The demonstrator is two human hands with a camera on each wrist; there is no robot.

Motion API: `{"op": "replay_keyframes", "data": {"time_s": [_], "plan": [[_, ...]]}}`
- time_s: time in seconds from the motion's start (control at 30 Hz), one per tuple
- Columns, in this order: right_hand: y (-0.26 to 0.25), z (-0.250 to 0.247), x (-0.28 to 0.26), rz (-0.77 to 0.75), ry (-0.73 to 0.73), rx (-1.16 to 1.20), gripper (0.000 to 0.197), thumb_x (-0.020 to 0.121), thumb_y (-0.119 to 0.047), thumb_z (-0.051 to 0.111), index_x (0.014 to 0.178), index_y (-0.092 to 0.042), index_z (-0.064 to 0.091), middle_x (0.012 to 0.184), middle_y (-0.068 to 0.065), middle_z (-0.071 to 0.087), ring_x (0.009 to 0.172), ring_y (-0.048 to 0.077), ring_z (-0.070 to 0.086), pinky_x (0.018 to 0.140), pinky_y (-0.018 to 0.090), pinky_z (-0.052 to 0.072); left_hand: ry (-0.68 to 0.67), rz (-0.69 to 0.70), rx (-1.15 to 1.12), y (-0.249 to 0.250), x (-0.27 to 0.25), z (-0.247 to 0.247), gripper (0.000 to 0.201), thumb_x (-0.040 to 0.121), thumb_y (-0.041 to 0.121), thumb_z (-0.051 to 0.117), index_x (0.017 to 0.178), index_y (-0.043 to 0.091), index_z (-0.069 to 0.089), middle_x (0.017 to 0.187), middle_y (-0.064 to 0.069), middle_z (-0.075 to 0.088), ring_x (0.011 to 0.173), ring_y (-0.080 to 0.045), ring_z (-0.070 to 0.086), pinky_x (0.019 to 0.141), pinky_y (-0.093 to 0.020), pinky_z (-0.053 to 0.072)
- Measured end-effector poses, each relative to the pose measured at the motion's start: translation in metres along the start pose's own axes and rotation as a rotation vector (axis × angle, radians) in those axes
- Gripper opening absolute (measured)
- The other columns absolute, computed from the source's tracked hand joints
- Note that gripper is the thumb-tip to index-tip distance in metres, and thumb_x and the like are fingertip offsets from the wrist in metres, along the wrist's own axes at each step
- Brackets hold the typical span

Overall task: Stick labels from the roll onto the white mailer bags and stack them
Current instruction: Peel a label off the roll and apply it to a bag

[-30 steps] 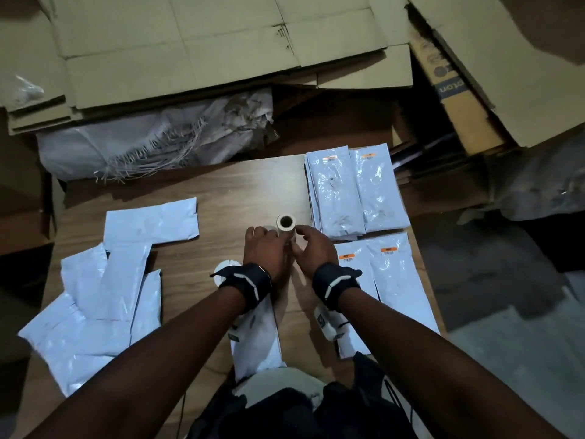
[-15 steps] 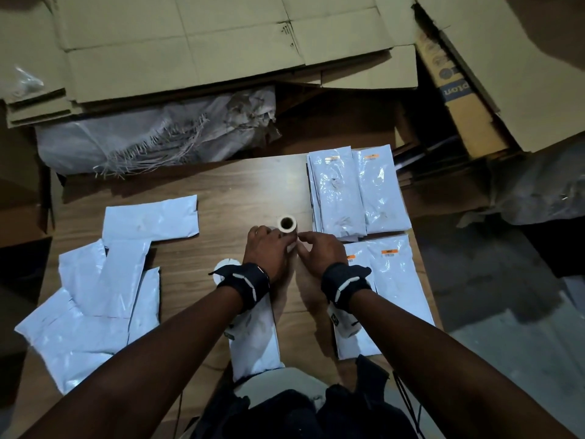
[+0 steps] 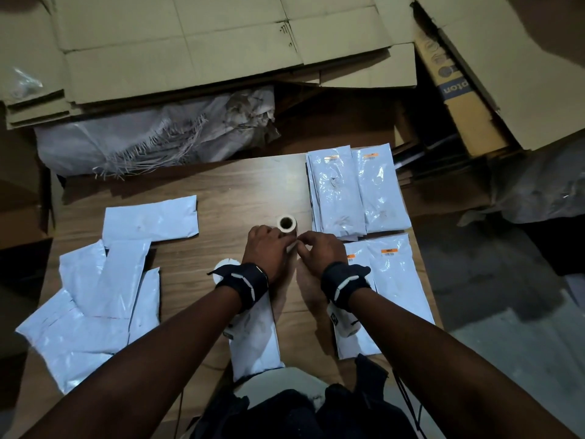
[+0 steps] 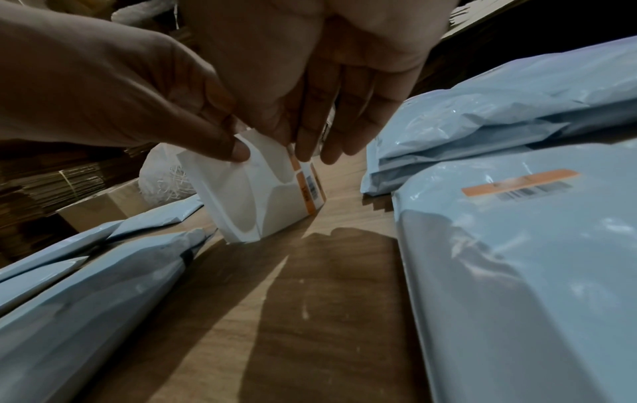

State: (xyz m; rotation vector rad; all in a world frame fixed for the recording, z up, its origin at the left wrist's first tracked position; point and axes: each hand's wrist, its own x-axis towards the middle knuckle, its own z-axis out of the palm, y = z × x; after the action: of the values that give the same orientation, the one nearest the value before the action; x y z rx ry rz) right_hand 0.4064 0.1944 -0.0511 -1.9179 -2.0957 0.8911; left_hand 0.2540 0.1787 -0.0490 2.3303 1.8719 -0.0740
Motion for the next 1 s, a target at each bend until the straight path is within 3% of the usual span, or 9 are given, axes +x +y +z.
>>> {"op": "replay_keyframes", "data": {"time_s": [0.17,0.27,0.5,0.67,0.83,1.0], "plan": [[-0.001,-0.002,0.003,-0.011,0.021,0.021,0.019,0.089,-0.035,0.057,0.098,-0.023,0.07,0.099,0.001,0.072,0.095,0.026,0.064,0.076,0.033,0.05,-0.011,0.002,0.006,-0.003,-0.002,0.0,0.038,0.09,0.031,0.056,0.126,0.04,0.058,0.106,0.0,0.065,0.106,-0.031,0.052,0.098,-0.041,0.029],[-0.002,-0.002,0.003,-0.023,0.035,0.024,0.022,0.088,-0.038,0.06,0.101,-0.024,0.07,0.102,-0.001,0.071,0.097,0.022,0.064,0.078,0.031,0.049,-0.025,-0.008,0.006,-0.004,-0.002,0.001,0.037,0.094,0.035,0.052,0.13,0.041,0.056,0.113,0.001,0.063,0.112,-0.03,0.05,0.101,-0.04,0.027],[-0.003,0.0,0.004,-0.068,-0.012,-0.023,0.027,0.093,-0.037,0.056,0.114,-0.027,0.07,0.114,-0.002,0.071,0.106,0.022,0.064,0.086,0.035,0.05,-0.012,-0.007,0.004,-0.006,-0.002,-0.001,0.031,0.098,0.04,0.047,0.127,0.041,0.057,0.108,0.0,0.063,0.109,-0.029,0.05,0.098,-0.04,0.028],[-0.001,-0.002,0.005,-0.069,0.006,-0.033,0.024,0.092,-0.036,0.057,0.109,-0.028,0.071,0.107,-0.001,0.072,0.102,0.024,0.064,0.082,0.032,0.05,-0.023,0.002,0.017,-0.007,-0.004,-0.004,0.036,0.099,0.037,0.042,0.133,0.042,0.052,0.111,-0.002,0.063,0.112,-0.03,0.05,0.1,-0.041,0.028],[0.0,-0.004,0.006,0.105,0.047,0.085,0.017,0.087,-0.038,0.059,0.092,-0.026,0.069,0.092,-0.002,0.072,0.09,0.023,0.066,0.077,0.031,0.052,-0.028,0.009,0.036,-0.008,-0.005,-0.007,0.046,0.094,0.033,0.05,0.139,0.043,0.046,0.108,-0.003,0.063,0.108,-0.033,0.052,0.099,-0.042,0.03],[0.016,-0.014,0.003,0.285,0.102,0.19,0.024,0.09,-0.045,0.056,0.087,-0.023,0.067,0.09,0.0,0.072,0.09,0.025,0.065,0.076,0.032,0.051,-0.017,-0.019,-0.028,-0.008,-0.01,-0.019,0.037,0.088,0.034,0.045,0.122,0.036,0.061,0.09,-0.001,0.066,0.092,-0.033,0.059,0.088,-0.043,0.039]]}}
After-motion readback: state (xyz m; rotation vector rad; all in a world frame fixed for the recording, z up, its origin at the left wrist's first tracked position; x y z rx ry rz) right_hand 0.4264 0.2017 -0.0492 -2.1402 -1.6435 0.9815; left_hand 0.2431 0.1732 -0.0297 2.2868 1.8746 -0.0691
